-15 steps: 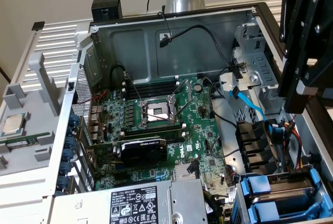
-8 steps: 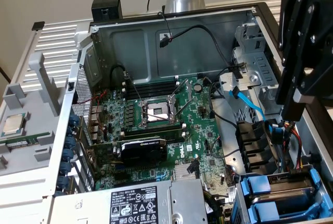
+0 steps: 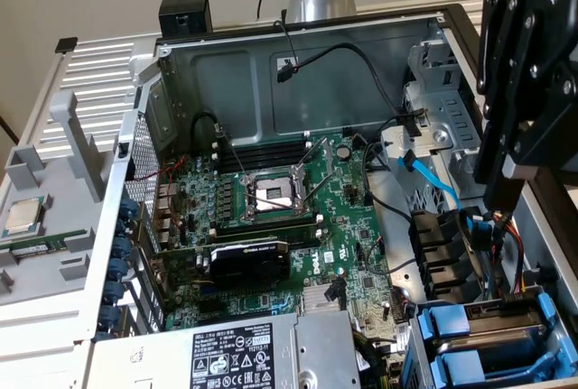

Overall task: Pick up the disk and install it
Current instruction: 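Insert the first disk wire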

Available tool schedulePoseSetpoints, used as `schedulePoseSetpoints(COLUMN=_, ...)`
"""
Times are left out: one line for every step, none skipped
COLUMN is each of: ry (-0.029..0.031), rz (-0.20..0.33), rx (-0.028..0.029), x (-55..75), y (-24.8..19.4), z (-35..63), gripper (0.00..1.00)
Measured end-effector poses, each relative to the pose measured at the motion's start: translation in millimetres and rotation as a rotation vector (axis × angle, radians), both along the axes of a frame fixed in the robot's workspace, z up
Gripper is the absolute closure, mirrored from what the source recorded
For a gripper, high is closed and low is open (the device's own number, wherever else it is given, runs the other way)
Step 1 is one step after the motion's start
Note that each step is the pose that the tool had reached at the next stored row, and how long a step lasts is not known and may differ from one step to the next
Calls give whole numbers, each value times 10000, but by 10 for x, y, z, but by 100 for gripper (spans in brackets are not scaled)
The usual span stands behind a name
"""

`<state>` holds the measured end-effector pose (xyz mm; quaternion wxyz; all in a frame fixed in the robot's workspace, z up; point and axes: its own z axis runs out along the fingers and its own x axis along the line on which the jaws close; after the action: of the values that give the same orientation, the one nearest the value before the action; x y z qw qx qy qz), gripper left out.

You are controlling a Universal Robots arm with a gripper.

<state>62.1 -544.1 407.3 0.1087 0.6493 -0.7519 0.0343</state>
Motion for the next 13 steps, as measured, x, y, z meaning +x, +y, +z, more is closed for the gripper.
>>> schedulePoseSetpoints(ry=1, rz=0, rx=-28, x=0, y=22, z=-1, gripper=68)
schedulePoseSetpoints(ry=0, rz=1, rx=-41, x=1, y=33, z=-4, gripper=68)
schedulePoseSetpoints(ry=0, rz=-2, rx=-49, x=0, y=37, z=-9, gripper=68)
schedulePoseSetpoints(ry=0, rz=-14, rx=-68, x=-1, y=37, z=-19, gripper=68)
schedulePoseSetpoints(ry=0, rz=-37, rx=-111, x=-3, y=38, z=-28, gripper=68)
schedulePoseSetpoints(ry=0, rz=-61, rx=-153, x=-5, y=38, z=-35, gripper=68)
schedulePoseSetpoints(ry=0, rz=-86, rx=-186, x=-8, y=38, z=-46, gripper=68)
schedulePoseSetpoints(ry=-1, rz=-105, rx=-198, x=-13, y=37, z=-61, gripper=68)
schedulePoseSetpoints(ry=-2, rz=-125, rx=-204, x=-17, y=37, z=-76, gripper=68)
schedulePoseSetpoints(ry=-2, rz=-142, rx=-214, x=-21, y=38, z=-90, gripper=68)
schedulePoseSetpoints(ry=-2, rz=-155, rx=-225, x=-22, y=38, z=-104, gripper=68)
schedulePoseSetpoints(ry=-2, rz=-163, rx=-233, x=-24, y=38, z=-114, gripper=68)
schedulePoseSetpoints(ry=-1, rz=-172, rx=-239, x=-28, y=38, z=-124, gripper=68)
